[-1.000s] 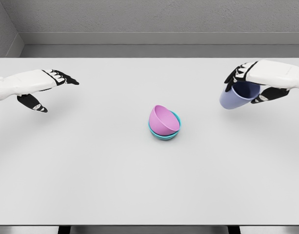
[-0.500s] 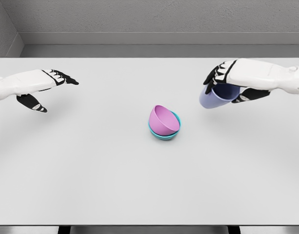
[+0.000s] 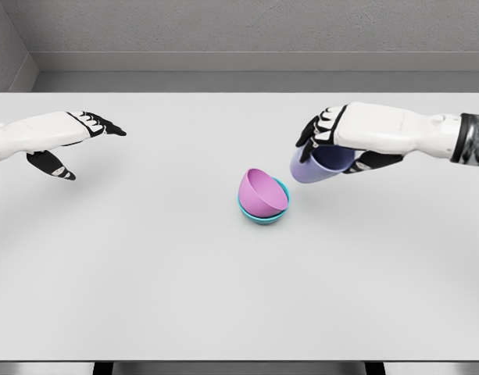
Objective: Stacking bowl and cup with both arms
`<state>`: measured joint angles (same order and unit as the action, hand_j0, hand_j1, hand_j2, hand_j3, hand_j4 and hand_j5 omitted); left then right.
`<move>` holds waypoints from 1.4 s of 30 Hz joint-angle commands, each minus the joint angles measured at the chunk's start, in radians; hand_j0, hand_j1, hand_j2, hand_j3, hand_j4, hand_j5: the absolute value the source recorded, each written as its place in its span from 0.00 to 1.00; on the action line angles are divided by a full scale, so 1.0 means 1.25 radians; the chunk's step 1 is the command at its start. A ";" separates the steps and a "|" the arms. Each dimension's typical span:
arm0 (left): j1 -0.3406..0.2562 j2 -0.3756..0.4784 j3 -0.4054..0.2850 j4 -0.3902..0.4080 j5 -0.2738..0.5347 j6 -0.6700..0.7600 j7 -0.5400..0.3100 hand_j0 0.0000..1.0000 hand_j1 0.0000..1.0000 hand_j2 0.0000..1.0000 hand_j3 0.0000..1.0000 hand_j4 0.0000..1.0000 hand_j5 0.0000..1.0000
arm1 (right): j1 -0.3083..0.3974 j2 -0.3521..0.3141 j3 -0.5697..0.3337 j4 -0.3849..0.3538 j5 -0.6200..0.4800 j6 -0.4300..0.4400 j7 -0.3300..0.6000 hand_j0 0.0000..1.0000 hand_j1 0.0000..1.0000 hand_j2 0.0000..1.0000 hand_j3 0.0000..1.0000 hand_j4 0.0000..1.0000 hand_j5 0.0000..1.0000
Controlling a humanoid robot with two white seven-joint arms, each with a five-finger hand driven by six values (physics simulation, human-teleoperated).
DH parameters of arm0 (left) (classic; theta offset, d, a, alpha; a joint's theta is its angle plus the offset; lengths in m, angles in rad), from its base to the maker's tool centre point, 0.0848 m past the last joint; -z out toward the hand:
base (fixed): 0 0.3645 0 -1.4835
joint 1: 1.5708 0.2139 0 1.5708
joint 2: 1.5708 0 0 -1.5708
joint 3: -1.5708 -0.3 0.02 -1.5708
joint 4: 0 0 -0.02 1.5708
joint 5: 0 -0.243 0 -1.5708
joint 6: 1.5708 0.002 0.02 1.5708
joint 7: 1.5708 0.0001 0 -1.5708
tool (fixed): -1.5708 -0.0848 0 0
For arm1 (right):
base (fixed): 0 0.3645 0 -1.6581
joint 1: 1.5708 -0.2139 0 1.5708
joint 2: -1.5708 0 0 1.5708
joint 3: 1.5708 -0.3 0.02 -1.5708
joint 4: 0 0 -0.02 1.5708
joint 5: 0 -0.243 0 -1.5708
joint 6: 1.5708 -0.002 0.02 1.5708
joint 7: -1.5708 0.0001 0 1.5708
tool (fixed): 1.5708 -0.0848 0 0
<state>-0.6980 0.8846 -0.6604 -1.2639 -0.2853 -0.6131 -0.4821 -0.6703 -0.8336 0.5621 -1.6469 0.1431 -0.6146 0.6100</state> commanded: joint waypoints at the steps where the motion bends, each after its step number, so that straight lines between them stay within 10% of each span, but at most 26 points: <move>1: 0.000 0.002 0.001 0.000 0.005 0.002 0.000 1.00 1.00 1.00 1.00 1.00 1.00 | 0.000 0.008 0.007 -0.008 -0.007 0.003 0.001 0.63 0.63 0.63 0.63 0.63 0.63; 42: 0.000 0.002 0.001 0.001 0.005 0.002 0.000 1.00 1.00 1.00 1.00 1.00 1.00 | -0.039 0.074 0.103 0.006 0.017 0.003 0.001 0.63 0.63 0.63 0.63 0.63 0.63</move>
<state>-0.6980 0.8857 -0.6592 -1.2625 -0.2853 -0.6131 -0.4821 -0.7194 -0.7443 0.6895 -1.6405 0.1711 -0.6140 0.6116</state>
